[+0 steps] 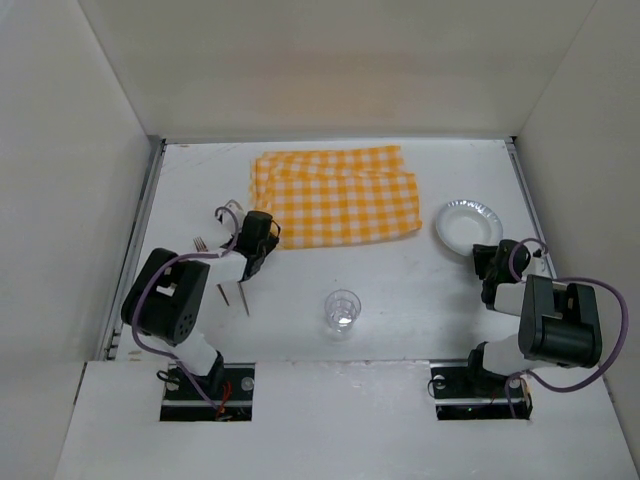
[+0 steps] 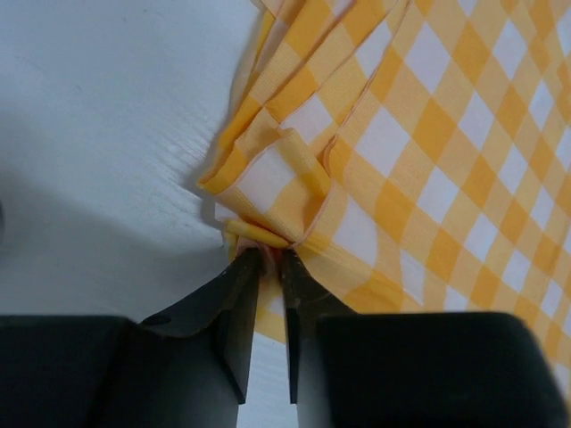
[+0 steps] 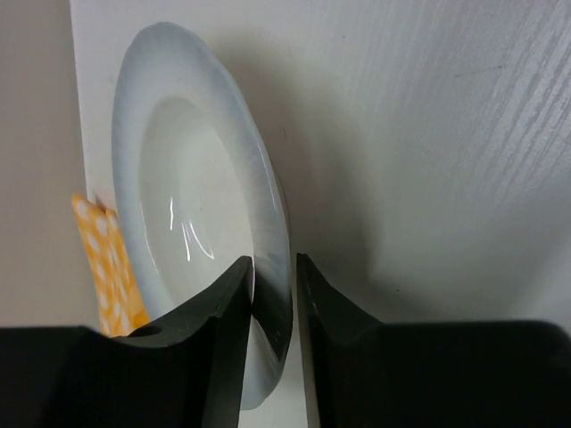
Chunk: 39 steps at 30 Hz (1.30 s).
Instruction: Set the dinner table for one person
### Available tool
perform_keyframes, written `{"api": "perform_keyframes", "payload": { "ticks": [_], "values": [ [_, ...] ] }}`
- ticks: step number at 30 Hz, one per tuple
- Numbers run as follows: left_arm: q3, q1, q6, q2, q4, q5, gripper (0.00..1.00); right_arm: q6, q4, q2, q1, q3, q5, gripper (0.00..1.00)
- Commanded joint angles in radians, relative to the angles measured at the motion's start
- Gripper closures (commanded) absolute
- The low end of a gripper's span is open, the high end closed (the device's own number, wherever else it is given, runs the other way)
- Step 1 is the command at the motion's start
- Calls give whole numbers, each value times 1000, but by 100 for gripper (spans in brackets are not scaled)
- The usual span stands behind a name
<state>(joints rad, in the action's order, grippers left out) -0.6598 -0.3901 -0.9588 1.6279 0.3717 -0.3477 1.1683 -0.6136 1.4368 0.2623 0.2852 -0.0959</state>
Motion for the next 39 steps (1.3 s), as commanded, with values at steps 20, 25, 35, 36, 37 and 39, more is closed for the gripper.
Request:
{"api": "perform_keyframes", "payload": {
  "ticks": [20, 25, 35, 36, 37, 39],
  "values": [
    [261, -97, 299, -706, 84, -27, 42, -73, 123, -570, -97, 46, -79, 95],
    [321, -83, 341, -743, 150, -4, 43, -73, 126, -495, -328, 185, -53, 95],
    [368, -68, 348, -754, 179, -2, 44, 2, 8, 66, -625, 598, 91, 96],
    [368, -65, 347, -755, 176, -2, 44, 7, 8, 100, -631, 623, 99, 96],
    [370, -60, 347, -757, 176, 3, 44, 13, 8, 149, -639, 659, 108, 95],
    [374, -57, 342, -758, 182, 3, 44, 19, 8, 209, -651, 703, 123, 95]
  ]
}}
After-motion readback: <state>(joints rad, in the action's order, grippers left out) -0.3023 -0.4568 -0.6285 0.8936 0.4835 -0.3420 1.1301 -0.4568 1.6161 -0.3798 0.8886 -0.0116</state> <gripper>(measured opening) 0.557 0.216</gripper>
